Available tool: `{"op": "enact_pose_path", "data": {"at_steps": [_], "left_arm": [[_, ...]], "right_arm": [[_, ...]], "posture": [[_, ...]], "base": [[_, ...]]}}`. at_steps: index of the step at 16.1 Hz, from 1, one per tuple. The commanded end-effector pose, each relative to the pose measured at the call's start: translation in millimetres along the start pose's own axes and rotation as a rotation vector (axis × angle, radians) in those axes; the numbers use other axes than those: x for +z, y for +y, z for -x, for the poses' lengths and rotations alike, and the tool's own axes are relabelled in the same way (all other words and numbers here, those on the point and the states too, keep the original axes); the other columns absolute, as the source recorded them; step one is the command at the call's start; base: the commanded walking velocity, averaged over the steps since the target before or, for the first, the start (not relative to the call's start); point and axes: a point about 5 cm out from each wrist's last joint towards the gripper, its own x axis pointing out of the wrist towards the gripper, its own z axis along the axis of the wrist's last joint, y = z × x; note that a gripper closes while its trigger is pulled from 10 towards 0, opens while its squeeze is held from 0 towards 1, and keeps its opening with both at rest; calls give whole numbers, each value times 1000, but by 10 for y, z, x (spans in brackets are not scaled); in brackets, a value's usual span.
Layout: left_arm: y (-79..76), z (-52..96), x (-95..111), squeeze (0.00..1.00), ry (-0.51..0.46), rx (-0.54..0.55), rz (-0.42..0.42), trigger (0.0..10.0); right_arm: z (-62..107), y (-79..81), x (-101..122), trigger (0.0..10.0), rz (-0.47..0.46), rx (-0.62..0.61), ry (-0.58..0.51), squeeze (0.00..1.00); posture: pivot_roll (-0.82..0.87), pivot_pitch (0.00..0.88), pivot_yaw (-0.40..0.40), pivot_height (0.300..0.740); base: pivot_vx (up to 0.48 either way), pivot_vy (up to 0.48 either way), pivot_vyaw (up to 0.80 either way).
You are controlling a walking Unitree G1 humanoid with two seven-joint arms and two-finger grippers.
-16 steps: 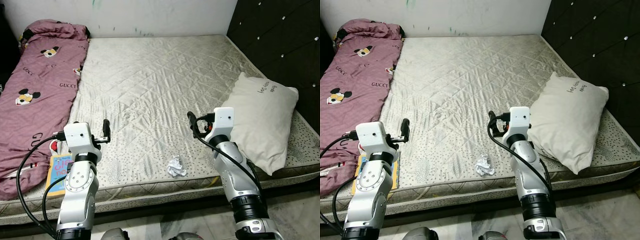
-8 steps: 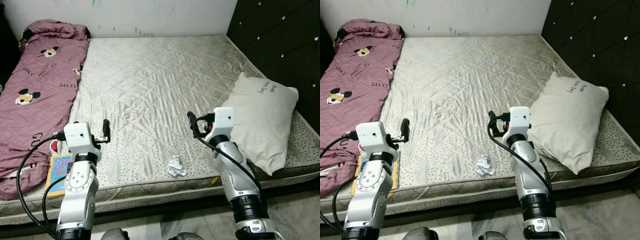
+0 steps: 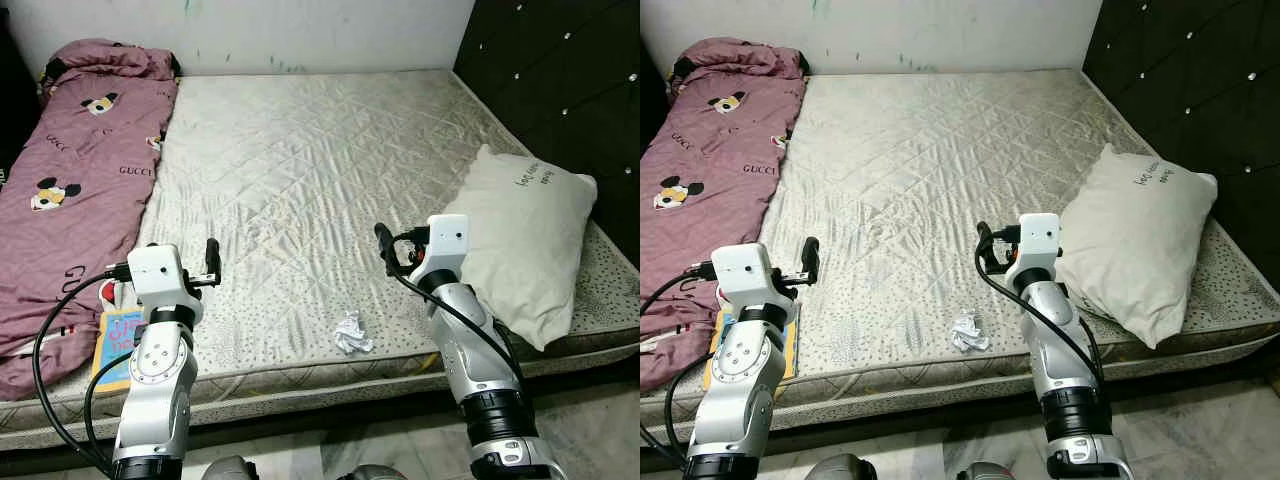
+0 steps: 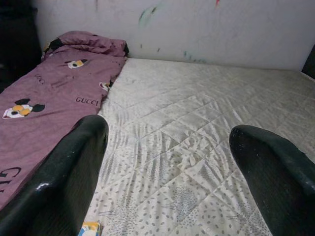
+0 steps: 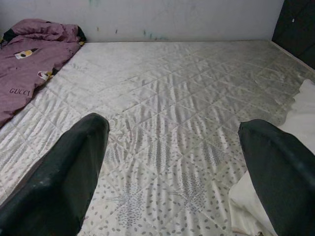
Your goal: Clean up the room
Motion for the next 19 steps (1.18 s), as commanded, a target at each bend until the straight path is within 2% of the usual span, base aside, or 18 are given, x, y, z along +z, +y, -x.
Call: {"op": "enact_pose_path", "data": {"at_steps": [1,7,10,19], "left_arm": [[7,-13,-26,0,17,4,-8,10000],[7,-13,-26,0,17,4,-8,10000],[-128,-37,9,0,-7,-50,11,10000],[-148,-39,9,0,-3,-52,11,10000]], "right_arm": [[-28,9,25,10000,8,2,2,0],[-28,9,25,10000,8,2,2,0],[-78,120,47,10000,-28,52,-22,0],[-84,107,45,10000,-20,47,-23,0]], "posture": [[-99,0,-25,740],[-99,0,-25,740],[-67,0,-43,740],[-71,0,-50,740]], "base": [[0,0,0],[0,0,0],[0,0,0],[0,0,0]]}}
